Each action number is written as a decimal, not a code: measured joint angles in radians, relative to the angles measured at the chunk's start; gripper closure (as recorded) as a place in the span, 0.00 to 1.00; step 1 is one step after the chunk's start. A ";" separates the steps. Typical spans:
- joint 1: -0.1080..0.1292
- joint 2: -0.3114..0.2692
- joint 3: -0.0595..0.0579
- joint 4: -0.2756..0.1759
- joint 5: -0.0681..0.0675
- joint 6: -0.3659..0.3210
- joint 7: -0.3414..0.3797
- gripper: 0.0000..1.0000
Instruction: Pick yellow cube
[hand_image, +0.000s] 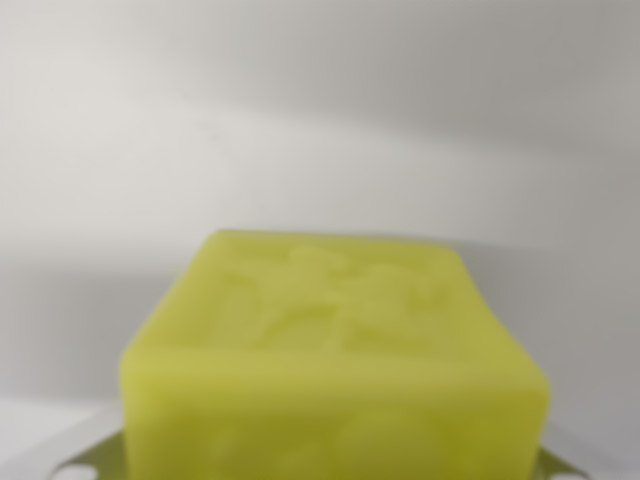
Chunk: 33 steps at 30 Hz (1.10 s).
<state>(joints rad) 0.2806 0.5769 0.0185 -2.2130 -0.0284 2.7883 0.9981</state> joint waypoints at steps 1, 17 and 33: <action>0.000 0.000 0.000 0.000 0.000 0.000 0.000 1.00; 0.001 -0.087 0.000 -0.025 0.005 -0.061 -0.004 1.00; 0.002 -0.185 0.000 -0.043 0.012 -0.141 -0.010 1.00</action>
<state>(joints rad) 0.2827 0.3915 0.0189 -2.2564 -0.0160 2.6471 0.9885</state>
